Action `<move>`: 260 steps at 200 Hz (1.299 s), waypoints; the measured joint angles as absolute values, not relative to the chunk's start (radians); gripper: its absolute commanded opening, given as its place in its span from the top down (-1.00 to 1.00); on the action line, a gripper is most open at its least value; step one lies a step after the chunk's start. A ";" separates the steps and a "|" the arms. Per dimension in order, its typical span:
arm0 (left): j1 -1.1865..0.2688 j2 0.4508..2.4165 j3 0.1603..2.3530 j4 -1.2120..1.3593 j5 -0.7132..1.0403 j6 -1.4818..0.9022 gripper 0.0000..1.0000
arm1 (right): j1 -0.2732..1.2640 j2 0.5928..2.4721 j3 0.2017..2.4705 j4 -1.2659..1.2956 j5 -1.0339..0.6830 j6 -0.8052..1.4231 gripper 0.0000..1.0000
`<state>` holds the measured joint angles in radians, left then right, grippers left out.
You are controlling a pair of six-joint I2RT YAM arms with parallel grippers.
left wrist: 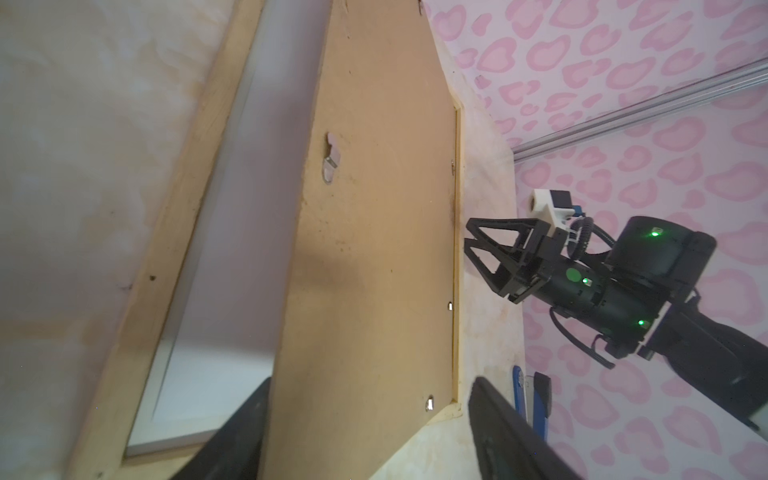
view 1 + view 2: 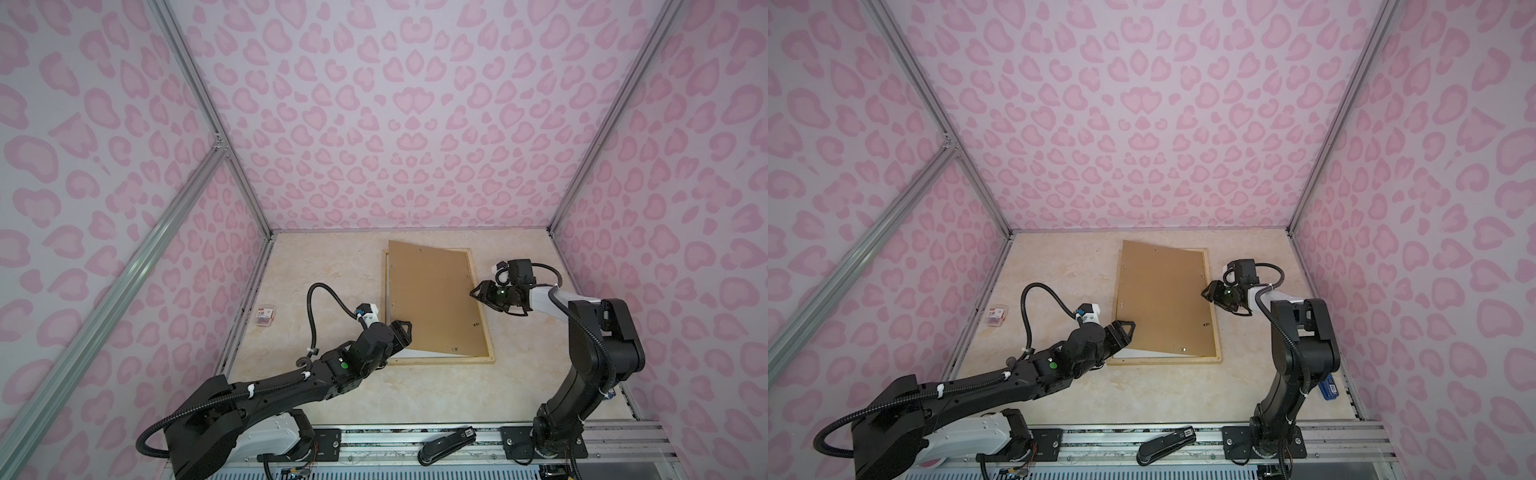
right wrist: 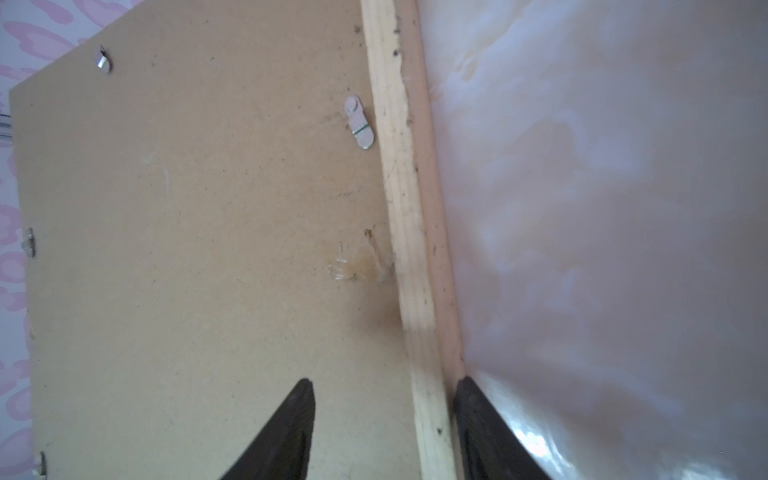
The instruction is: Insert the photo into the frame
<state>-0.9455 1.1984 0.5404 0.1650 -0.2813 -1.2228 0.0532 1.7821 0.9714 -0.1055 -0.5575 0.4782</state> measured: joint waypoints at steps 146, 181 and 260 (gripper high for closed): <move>-0.837 1.217 0.561 -0.031 -0.341 -1.150 -0.45 | 0.054 1.782 0.966 -0.116 -0.549 0.465 -0.09; -0.743 1.314 0.667 -0.082 -0.339 -1.026 -0.27 | 0.055 1.773 0.979 -0.149 -0.526 0.445 -0.05; -0.624 1.533 0.808 -0.133 -0.222 -0.833 0.40 | 0.141 1.688 1.027 -0.241 -0.430 0.387 0.26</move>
